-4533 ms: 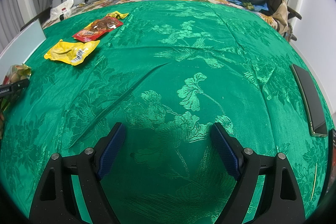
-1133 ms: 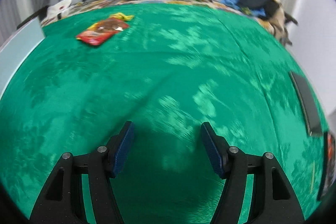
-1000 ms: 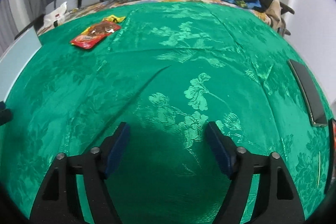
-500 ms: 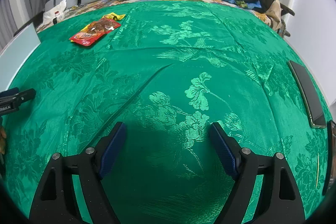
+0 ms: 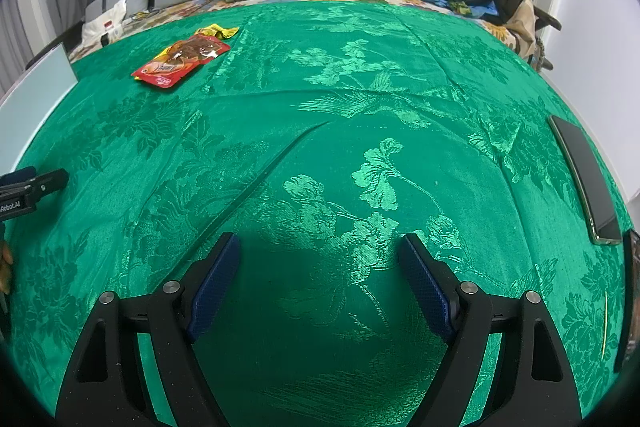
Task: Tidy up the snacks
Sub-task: 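Grasp the red fish-snack pouch with the right tool and lift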
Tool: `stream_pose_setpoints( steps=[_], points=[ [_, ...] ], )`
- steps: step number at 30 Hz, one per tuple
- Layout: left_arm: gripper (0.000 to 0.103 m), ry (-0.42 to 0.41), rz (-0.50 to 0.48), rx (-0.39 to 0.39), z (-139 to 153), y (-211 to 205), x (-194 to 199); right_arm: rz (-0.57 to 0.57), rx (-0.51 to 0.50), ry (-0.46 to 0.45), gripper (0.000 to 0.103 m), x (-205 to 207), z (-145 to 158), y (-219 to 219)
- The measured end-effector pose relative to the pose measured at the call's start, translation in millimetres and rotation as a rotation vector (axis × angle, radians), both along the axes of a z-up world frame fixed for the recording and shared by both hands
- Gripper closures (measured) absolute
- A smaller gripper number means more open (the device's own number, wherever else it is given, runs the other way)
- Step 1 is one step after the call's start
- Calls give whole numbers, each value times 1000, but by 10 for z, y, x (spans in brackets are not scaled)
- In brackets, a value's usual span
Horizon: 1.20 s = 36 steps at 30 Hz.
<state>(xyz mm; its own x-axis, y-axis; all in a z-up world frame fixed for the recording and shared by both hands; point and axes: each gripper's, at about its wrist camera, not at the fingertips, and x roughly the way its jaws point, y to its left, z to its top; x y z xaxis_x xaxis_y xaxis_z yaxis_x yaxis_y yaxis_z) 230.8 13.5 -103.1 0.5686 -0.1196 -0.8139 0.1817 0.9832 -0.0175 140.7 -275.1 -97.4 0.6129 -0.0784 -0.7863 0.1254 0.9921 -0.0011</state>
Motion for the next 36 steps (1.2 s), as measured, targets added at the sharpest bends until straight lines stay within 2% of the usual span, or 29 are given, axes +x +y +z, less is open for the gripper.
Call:
stream_pose_setpoints(
  steps=[14,16,17,19,22,24,27,30,32,33,35,36],
  points=[
    [0,0,0,0,-1,-4,3,6,4,1,17,-39,-49,-8],
    [0,-1,0,2,-3,4,5,20,3,36,18,15,-24,-9],
    [0,-1,0,1,3,0,1,16,20,61,18,96,6,-8],
    [0,-1,0,0,1,6,3,16,92,54,18,322,140,38],
    [0,-1,0,1,3,-3,1,43,195,42,18,850,340,252],
    [0,-1,0,1,3,-2,1,35,292,63,19,1340,380,431],
    [0,-1,0,1,3,-2,1,-4,376,122,19,1937,289,671],
    [0,-1,0,0,1,3,1,-42,382,202,17,2346,108,935],
    [0,-1,0,0,6,3,1,-22,282,179,18,2427,129,1095],
    [0,-1,0,0,8,4,1,6,231,179,23,2436,122,1156],
    [0,-1,0,0,9,4,1,28,233,162,35,2361,125,1101],
    [0,-1,0,0,9,8,2,44,243,158,52,2297,133,1046]
  ],
)
